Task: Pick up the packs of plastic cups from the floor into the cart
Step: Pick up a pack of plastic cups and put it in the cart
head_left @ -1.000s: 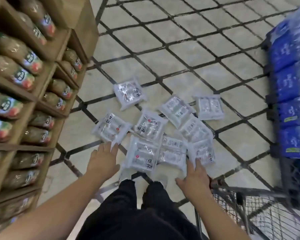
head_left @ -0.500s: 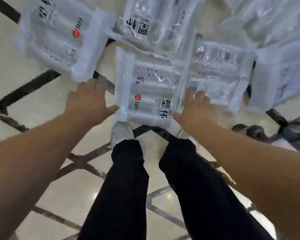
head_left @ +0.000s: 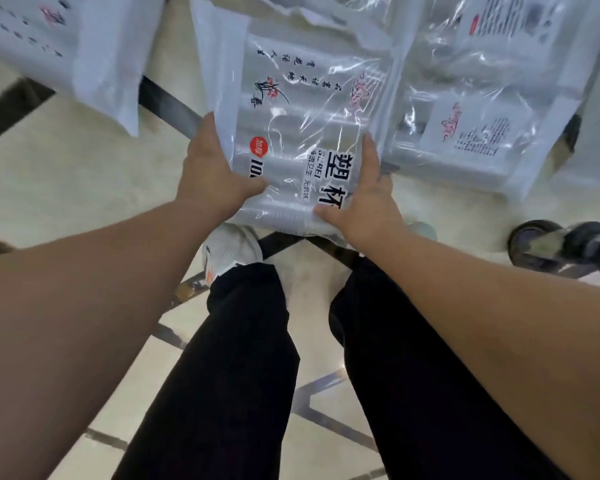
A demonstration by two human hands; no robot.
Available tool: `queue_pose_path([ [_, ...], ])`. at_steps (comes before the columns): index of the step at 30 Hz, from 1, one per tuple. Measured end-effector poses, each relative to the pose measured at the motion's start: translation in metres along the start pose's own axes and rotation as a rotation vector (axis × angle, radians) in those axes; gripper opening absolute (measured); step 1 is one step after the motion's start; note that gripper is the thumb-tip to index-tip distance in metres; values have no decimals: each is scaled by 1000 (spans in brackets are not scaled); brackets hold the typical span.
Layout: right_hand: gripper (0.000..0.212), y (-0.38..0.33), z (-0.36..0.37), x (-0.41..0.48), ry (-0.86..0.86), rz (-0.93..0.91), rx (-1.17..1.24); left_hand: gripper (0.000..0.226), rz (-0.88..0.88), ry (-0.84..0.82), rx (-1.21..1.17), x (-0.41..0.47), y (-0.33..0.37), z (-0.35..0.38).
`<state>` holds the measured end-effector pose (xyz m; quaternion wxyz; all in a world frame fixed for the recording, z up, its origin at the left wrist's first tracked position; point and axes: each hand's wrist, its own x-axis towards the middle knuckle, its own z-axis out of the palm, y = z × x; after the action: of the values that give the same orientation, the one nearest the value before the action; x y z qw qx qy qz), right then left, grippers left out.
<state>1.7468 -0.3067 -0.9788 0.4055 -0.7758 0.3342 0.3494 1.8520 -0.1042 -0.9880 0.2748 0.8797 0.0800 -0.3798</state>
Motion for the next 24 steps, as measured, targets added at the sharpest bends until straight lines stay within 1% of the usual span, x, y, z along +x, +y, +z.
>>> queue_pose_path([
  [3,117,-28,-16,-40,-39,28,-2,103,0,9,13,-34,18,-35],
  [6,115,-70,-49,-109,-70,10,-32,104,-19,10,59,-95,43,-95],
  [10,114,-142,-117,-228,-86,-48,1,103,-14,44,53,-209,104,-197],
  [13,110,-200,-182,-328,-70,-106,8,104,30,68,11,-295,157,-275],
  [14,109,-216,-204,-360,-45,-128,4,104,60,75,6,-322,178,-298],
  [18,112,-262,-284,-479,123,-157,30,99,280,135,-11,-412,270,-364],
  [21,110,-266,-332,-550,304,-149,54,101,453,133,18,-454,334,-383],
  [24,107,-248,-363,-604,461,-98,127,99,608,57,90,-477,391,-380],
])
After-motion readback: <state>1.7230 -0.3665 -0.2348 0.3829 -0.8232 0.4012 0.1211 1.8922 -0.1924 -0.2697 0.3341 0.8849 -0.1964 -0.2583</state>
